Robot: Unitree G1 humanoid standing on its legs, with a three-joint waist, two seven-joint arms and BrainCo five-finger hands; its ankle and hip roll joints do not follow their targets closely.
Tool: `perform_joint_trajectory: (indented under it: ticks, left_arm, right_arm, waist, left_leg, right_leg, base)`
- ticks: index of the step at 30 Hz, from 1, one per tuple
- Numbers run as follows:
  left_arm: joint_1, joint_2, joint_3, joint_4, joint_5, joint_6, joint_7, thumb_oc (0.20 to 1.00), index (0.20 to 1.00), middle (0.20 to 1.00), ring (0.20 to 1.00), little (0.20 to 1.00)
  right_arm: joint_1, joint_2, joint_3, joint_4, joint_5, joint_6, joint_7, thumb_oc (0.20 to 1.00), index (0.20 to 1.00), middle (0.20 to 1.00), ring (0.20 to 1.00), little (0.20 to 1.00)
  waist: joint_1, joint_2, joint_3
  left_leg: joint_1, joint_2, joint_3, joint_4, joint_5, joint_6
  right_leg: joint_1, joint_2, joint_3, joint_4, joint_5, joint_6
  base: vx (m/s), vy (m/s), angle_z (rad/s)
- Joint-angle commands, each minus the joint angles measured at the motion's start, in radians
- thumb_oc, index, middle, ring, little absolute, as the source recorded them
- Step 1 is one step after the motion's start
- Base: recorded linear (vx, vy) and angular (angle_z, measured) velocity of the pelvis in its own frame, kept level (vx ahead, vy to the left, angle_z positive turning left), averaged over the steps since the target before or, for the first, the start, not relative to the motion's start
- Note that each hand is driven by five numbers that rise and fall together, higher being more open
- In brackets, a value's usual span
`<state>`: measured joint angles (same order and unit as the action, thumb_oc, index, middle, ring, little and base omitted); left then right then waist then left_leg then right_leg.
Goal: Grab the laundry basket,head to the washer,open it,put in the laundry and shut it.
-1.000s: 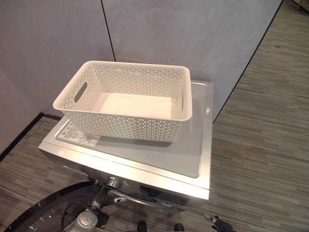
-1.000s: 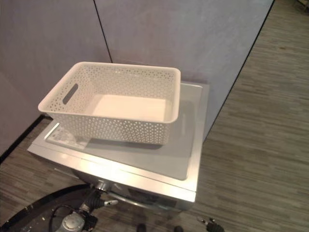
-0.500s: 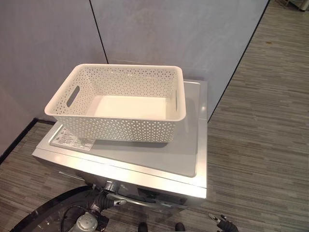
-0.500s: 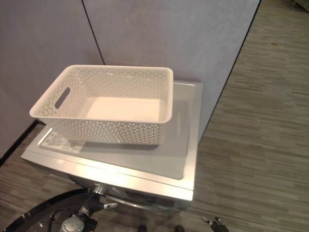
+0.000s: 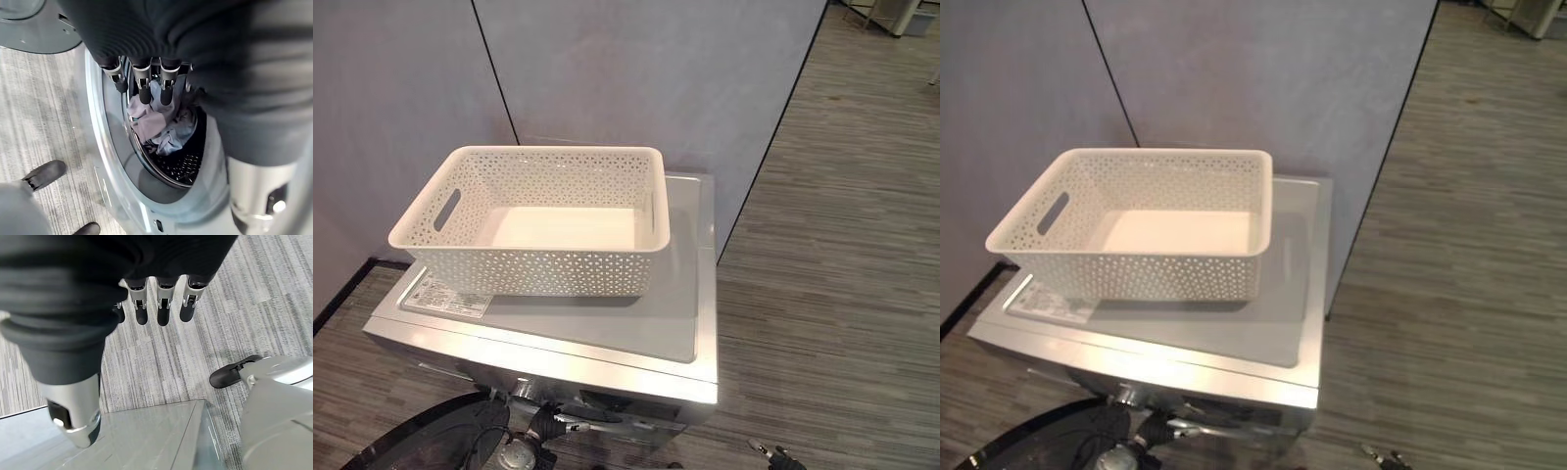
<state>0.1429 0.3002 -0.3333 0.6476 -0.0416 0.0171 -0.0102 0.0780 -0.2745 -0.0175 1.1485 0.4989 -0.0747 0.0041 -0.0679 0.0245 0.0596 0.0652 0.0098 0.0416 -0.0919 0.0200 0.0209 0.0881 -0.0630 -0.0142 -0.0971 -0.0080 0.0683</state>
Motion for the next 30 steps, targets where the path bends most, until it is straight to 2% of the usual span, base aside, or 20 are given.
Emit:
perform_joint_trajectory:
  ticks: [1, 5, 6, 7, 9, 10, 11, 12, 14, 15, 17, 18, 19, 21, 23, 24, 25, 26, 27, 30]
  left_arm:
    - [-0.105, -0.008, 0.016, 0.017, -0.029, -0.052, 0.015, 1.000, 1.000, 1.000, 1.000, 1.000]
    - [-0.176, -0.007, -0.012, 0.004, -0.030, -0.056, 0.032, 1.000, 1.000, 1.000, 1.000, 1.000]
    - [-0.195, -0.008, -0.016, -0.002, -0.031, -0.059, 0.035, 1.000, 1.000, 1.000, 1.000, 1.000]
    - [-0.222, -0.013, -0.023, -0.022, -0.024, -0.065, 0.043, 1.000, 1.000, 1.000, 1.000, 1.000]
    - [-0.218, -0.013, -0.021, -0.045, -0.028, -0.066, 0.042, 1.000, 1.000, 1.000, 1.000, 1.000]
    - [-0.203, -0.011, -0.017, -0.067, -0.028, -0.071, 0.046, 1.000, 1.000, 1.000, 1.000, 1.000]
    - [-0.194, -0.009, -0.016, -0.086, -0.030, -0.075, 0.048, 1.000, 1.000, 1.000, 1.000, 1.000]
    - [-0.194, -0.008, -0.015, -0.086, -0.030, -0.075, 0.048, 1.000, 1.000, 1.000, 1.000, 1.000]
    - [-0.178, -0.011, -0.021, -0.108, -0.038, -0.075, 0.044, 1.000, 1.000, 1.000, 1.000, 1.000]
    - [-0.180, -0.012, -0.033, -0.126, -0.034, -0.073, 0.029, 1.000, 1.000, 1.000, 1.000, 1.000]
    - [-0.186, -0.013, -0.036, -0.127, -0.033, -0.073, 0.029, 1.000, 1.000, 1.000, 1.000, 1.000]
    - [-0.198, -0.012, -0.043, -0.119, -0.025, -0.071, 0.029, 1.000, 1.000, 1.000, 1.000, 1.000]
    - [-0.201, -0.010, -0.043, -0.115, -0.002, -0.068, 0.025, 1.000, 1.000, 1.000, 1.000, 1.000]
    - [-0.197, -0.007, -0.041, -0.115, 0.012, -0.069, 0.023, 1.000, 1.000, 1.000, 1.000, 1.000]
    - [-0.193, 0.005, -0.028, -0.122, 0.010, -0.070, 0.027, 1.000, 1.000, 1.000, 1.000, 1.000]
    - [-0.201, 0.013, -0.017, -0.128, -0.008, -0.071, 0.035, 1.000, 1.000, 1.000, 1.000, 1.000]
    - [-0.201, 0.014, -0.017, -0.128, -0.008, -0.071, 0.035, 1.000, 1.000, 1.000, 1.000, 1.000]
    - [-0.203, 0.019, -0.007, -0.131, -0.016, -0.072, 0.040, 1.000, 1.000, 1.000, 1.000, 1.000]
    - [-0.191, 0.031, 0.009, -0.153, -0.026, -0.074, 0.044, 1.000, 1.000, 1.000, 1.000, 1.000]
    - [-0.166, 0.047, 0.048, -0.181, -0.014, -0.075, 0.047, 1.000, 1.000, 1.000, 1.000, 1.000]
  right_arm:
    - [-0.084, -0.038, 0.005, 0.030, 0.051, -0.062, -0.021, 1.000, 1.000, 1.000, 1.000, 1.000]
    - [-0.096, -0.040, 0.013, 0.016, 0.076, -0.071, -0.033, 1.000, 1.000, 1.000, 1.000, 1.000]
    - [-0.100, -0.041, 0.018, 0.010, 0.081, -0.074, -0.033, 1.000, 1.000, 1.000, 1.000, 1.000]
    - [-0.102, -0.036, 0.027, -0.003, 0.083, -0.076, -0.038, 1.000, 1.000, 1.000, 1.000, 1.000]
    - [-0.097, -0.031, 0.031, -0.010, 0.090, -0.077, -0.037, 1.000, 1.000, 1.000, 1.000, 1.000]
    - [-0.089, -0.030, 0.036, -0.009, 0.097, -0.072, -0.028, 1.000, 1.000, 1.000, 1.000, 1.000]
    - [-0.086, -0.028, 0.038, -0.007, 0.101, -0.070, -0.024, 1.000, 1.000, 1.000, 1.000, 1.000]
    - [-0.086, -0.028, 0.038, -0.007, 0.101, -0.070, -0.024, 1.000, 1.000, 1.000, 1.000, 1.000]
    - [-0.080, -0.026, 0.039, -0.004, 0.100, -0.060, -0.020, 1.000, 1.000, 1.000, 1.000, 1.000]
    - [-0.077, -0.028, 0.027, -0.003, 0.085, -0.048, -0.023, 1.000, 1.000, 1.000, 1.000, 1.000]
    - [-0.081, -0.027, 0.024, -0.004, 0.078, -0.043, -0.027, 1.000, 1.000, 1.000, 1.000, 1.000]
    - [-0.085, -0.026, 0.017, -0.004, 0.072, -0.038, -0.030, 1.000, 1.000, 1.000, 1.000, 1.000]
    - [-0.087, -0.021, 0.009, -0.013, 0.056, -0.034, -0.025, 1.000, 1.000, 1.000, 1.000, 1.000]
    - [-0.088, -0.016, 0.007, -0.011, 0.047, -0.030, -0.020, 1.000, 1.000, 1.000, 1.000, 1.000]
    - [-0.098, -0.005, 0.016, -0.022, 0.053, -0.029, -0.014, 1.000, 1.000, 1.000, 1.000, 1.000]
    - [-0.095, 0.003, 0.032, -0.042, 0.068, -0.034, -0.008, 1.000, 1.000, 1.000, 1.000, 1.000]
    - [-0.096, 0.003, 0.032, -0.042, 0.068, -0.034, -0.008, 1.000, 1.000, 1.000, 1.000, 1.000]
    - [-0.091, 0.005, 0.039, -0.049, 0.071, -0.041, -0.009, 1.000, 1.000, 1.000, 1.000, 1.000]
    - [-0.074, 0.005, 0.061, -0.067, 0.068, -0.053, -0.006, 1.000, 1.000, 1.000, 1.000, 1.000]
    - [-0.070, 0.007, 0.067, -0.048, 0.047, -0.058, -0.008, 1.000, 1.000, 1.000, 1.000, 1.000]
  waist:
    - [0.001, -0.017, 0.041]
    - [-0.021, -0.027, 0.084]
    - [-0.030, -0.034, 0.095]
    - [-0.051, -0.052, 0.106]
    - [-0.055, -0.054, 0.101]
    - [-0.047, -0.052, 0.100]
    - [-0.046, -0.045, 0.094]
    - [-0.047, -0.047, 0.093]
    - [-0.057, -0.021, 0.072]
    - [-0.082, 0.003, 0.055]
    - [-0.079, 0.002, 0.056]
    - [-0.081, -0.001, 0.060]
    - [-0.072, -0.006, 0.059]
    - [-0.064, -0.008, 0.059]
    - [-0.056, 0.002, 0.071]
    - [-0.051, 0.006, 0.086]
    - [-0.050, 0.004, 0.084]
    - [-0.045, 0.003, 0.081]
    - [-0.034, -0.001, 0.075]
    - [-0.007, -0.027, 0.057]
  left_leg:
    - [-0.075, 0.127, 0.015, 0.006, 0.028, -0.092]
    - [-0.188, 0.140, 0.013, 0.073, 0.053, -0.105]
    - [-0.201, 0.144, 0.013, 0.127, 0.026, -0.101]
    - [-0.197, 0.182, 0.047, 0.266, -0.047, -0.095]
    - [-0.181, 0.199, 0.047, 0.310, -0.063, -0.090]
    - [-0.135, 0.215, -0.013, 0.402, -0.065, -0.088]
    - [-0.096, 0.218, -0.055, 0.409, -0.064, -0.091]
    - [-0.097, 0.216, -0.055, 0.406, -0.060, -0.091]
    - [-0.001, 0.221, -0.102, 0.338, -0.070, -0.100]
    - [0.065, 0.217, -0.058, 0.225, -0.156, -0.104]
    - [0.077, 0.199, -0.030, 0.198, -0.189, -0.099]
    - [0.082, 0.175, -0.015, 0.179, -0.217, -0.091]
    - [0.102, 0.124, -0.001, 0.125, -0.244, -0.070]
    - [0.118, 0.101, 0.012, 0.092, -0.243, -0.058]
    - [0.112, 0.089, 0.039, 0.066, -0.221, -0.044]
    - [0.084, 0.079, 0.034, 0.077, -0.199, -0.028]
    - [0.081, 0.077, 0.035, 0.076, -0.196, -0.028]
    - [0.064, 0.074, 0.033, 0.082, -0.187, -0.024]
    - [0.038, 0.064, 0.018, 0.097, -0.182, -0.015]
    - [0.017, 0.050, 0.023, 0.114, -0.183, -0.024]
  right_leg:
    - [-0.051, 0.001, -0.107, 0.010, -0.047, 0.017]
    - [-0.094, -0.010, -0.139, 0.019, -0.042, 0.002]
    - [-0.116, -0.016, -0.144, 0.033, -0.035, -0.001]
    - [-0.141, -0.041, -0.157, 0.045, -0.020, -0.006]
    - [-0.144, -0.046, -0.156, 0.043, -0.012, -0.007]
    - [-0.141, -0.045, -0.133, 0.047, 0.001, -0.004]
    - [-0.148, -0.044, -0.120, 0.057, 0.005, 0.002]
    - [-0.149, -0.046, -0.120, 0.056, 0.006, 0.002]
    - [-0.169, -0.052, -0.096, 0.089, 0.007, 0.017]
    - [-0.207, -0.090, -0.093, 0.113, 0.029, 0.051]
    - [-0.221, -0.109, -0.076, 0.113, 0.045, 0.068]
    - [-0.236, -0.135, -0.064, 0.105, 0.080, 0.089]
    - [-0.251, -0.181, -0.063, 0.050, 0.157, 0.132]
    - [-0.254, -0.200, -0.064, 0.018, 0.190, 0.144]
    - [-0.284, -0.192, -0.059, 0.055, 0.154, 0.132]
    - [-0.291, -0.122, -0.024, 0.197, 0.081, 0.098]
    - [-0.296, -0.124, -0.023, 0.200, 0.081, 0.098]
    - [-0.281, -0.083, -0.041, 0.239, 0.029, 0.083]
    - [-0.244, -0.023, -0.094, 0.293, -0.054, 0.046]
    - [-0.171, -0.023, -0.154, 0.225, -0.063, 0.029]
  base:
    - [-0.19, -0.067, 0.12]
    - [-0.28, -0.023, 0.50]
    - [-0.27, 0.062, 0.74]
    - [-0.27, 0.064, 0.67]
    - [-0.13, 0.158, 0.53]
    - [-0.09, 0.317, 0.31]
    - [-0.07, 0.261, 0.00]
    - [-0.04, 0.376, -0.29]
    - [-0.05, 0.429, -0.31]
    - [-0.14, 0.448, 0.01]
    - [-0.14, 0.360, 0.21]
    - [-0.23, 0.427, 0.23]
    - [-0.30, 0.530, 0.07]
    - [-0.19, 0.298, -0.30]
    - [-0.29, 0.221, -0.53]
    - [-0.29, 0.167, -0.57]
    - [-0.25, 0.110, -0.67]
    - [-0.14, -0.001, -0.45]
    - [-0.15, -0.031, -0.13]
    - [-0.04, -0.063, 0.15]
